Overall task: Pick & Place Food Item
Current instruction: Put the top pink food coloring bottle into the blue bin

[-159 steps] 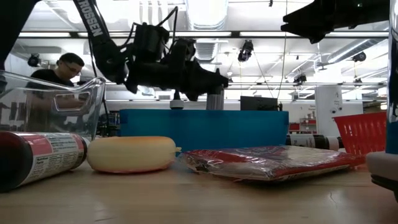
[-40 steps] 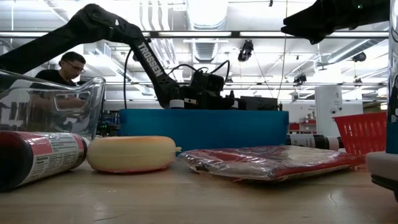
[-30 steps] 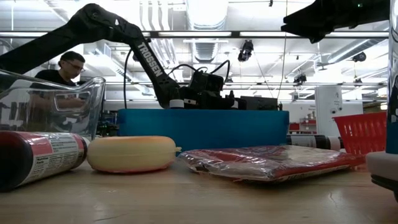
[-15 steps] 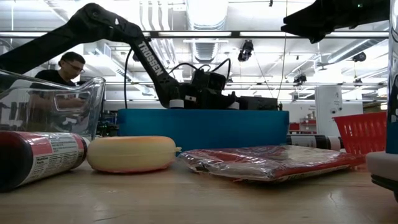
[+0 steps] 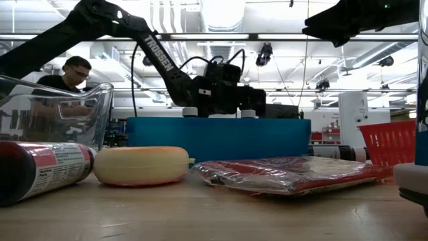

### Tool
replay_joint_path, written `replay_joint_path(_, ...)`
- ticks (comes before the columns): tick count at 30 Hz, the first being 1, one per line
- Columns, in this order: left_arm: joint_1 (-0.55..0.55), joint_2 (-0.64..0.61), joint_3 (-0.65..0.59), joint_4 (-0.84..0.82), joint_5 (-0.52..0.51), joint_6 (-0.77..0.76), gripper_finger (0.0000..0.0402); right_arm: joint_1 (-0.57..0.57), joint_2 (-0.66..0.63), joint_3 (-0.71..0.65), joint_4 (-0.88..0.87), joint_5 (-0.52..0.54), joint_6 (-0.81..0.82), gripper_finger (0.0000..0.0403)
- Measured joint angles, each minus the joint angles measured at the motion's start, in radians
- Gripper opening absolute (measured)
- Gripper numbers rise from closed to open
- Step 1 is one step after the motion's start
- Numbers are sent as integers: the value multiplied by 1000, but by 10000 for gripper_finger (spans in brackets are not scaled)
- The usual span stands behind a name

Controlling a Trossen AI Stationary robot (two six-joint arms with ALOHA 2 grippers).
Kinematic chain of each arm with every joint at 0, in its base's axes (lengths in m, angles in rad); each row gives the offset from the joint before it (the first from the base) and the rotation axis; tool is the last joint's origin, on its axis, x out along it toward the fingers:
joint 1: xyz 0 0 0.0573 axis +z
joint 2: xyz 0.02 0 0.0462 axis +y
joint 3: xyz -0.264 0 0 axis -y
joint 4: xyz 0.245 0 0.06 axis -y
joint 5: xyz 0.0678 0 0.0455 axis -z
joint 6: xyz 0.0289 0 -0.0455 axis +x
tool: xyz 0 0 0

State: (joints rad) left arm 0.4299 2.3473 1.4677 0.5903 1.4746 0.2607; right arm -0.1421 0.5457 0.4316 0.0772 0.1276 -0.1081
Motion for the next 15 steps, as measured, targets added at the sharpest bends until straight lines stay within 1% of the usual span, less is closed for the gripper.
replay_joint_path(12, 27, -45, -1, -2, -3, -43, 144, 0, 0, 0, -22, 0, 1, 240)
replay_joint_path(15, 30, -82, -14, -1, -43, -56, 145, 0, 0, -1, -23, 0, 3, 240)
